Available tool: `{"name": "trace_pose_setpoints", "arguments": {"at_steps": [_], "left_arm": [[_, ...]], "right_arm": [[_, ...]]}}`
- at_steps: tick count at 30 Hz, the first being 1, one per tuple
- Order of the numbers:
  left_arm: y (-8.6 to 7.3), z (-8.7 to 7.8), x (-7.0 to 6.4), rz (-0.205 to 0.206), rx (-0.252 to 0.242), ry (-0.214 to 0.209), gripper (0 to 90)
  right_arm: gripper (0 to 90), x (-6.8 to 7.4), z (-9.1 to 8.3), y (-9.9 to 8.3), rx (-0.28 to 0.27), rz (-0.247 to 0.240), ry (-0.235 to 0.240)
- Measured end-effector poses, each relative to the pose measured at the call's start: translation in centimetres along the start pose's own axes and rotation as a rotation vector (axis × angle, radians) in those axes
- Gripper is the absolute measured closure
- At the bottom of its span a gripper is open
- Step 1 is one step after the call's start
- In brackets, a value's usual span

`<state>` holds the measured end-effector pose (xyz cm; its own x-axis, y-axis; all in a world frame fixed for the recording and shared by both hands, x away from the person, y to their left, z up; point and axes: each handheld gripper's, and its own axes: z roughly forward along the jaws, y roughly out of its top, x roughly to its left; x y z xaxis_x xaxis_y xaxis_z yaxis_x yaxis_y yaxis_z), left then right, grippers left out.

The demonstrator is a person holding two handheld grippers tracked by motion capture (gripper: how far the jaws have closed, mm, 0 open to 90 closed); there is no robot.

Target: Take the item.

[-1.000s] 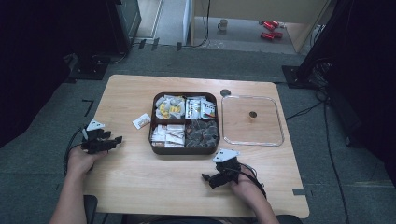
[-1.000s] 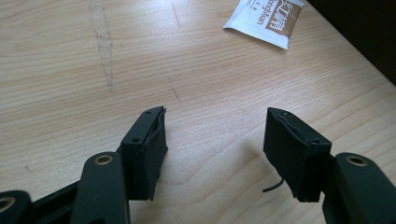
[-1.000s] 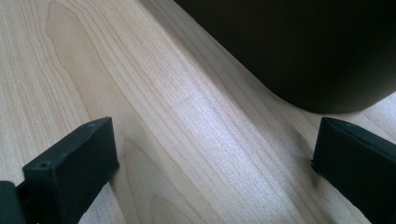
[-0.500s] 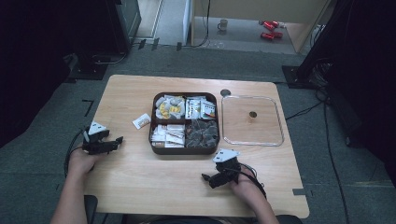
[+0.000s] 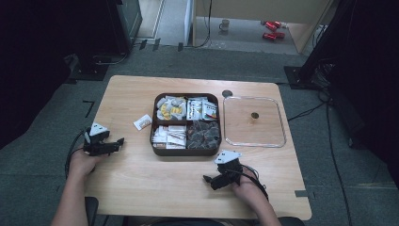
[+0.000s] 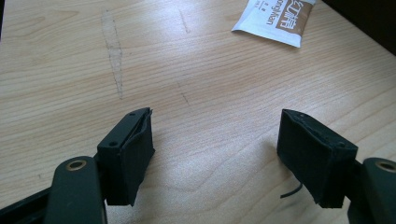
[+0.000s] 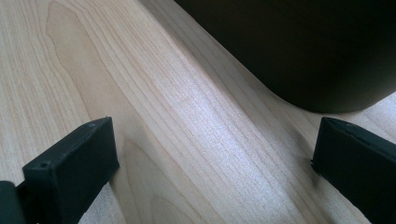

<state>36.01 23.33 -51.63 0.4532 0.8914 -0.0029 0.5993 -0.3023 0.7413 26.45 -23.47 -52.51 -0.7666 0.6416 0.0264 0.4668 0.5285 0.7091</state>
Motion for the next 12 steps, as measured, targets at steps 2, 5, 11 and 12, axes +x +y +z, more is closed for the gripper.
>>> {"name": "trace_pose_setpoints", "arguments": {"at_steps": [2, 5, 11, 12], "left_arm": [[0.01, 0.0, -0.01, -0.001, 0.002, 0.002, 26.3], [0.01, 0.01, 0.0, -0.003, 0.003, 0.005, 25.6], [0.07, 0.14, -0.17, -0.027, 0.011, 0.033, 20.7], [0.09, 0.19, -0.23, -0.039, 0.015, 0.046, 18.5]], "right_arm": [[0.0, 0.0, 0.0, 0.0, 0.0, 0.0, 0.0], [0.0, 0.0, 0.0, 0.0, 0.0, 0.0, 0.0], [0.0, -0.01, 0.0, 0.0, 0.001, -0.001, 0.0], [0.0, 0.0, 0.0, 0.0, 0.0, 0.0, 0.0]]}}
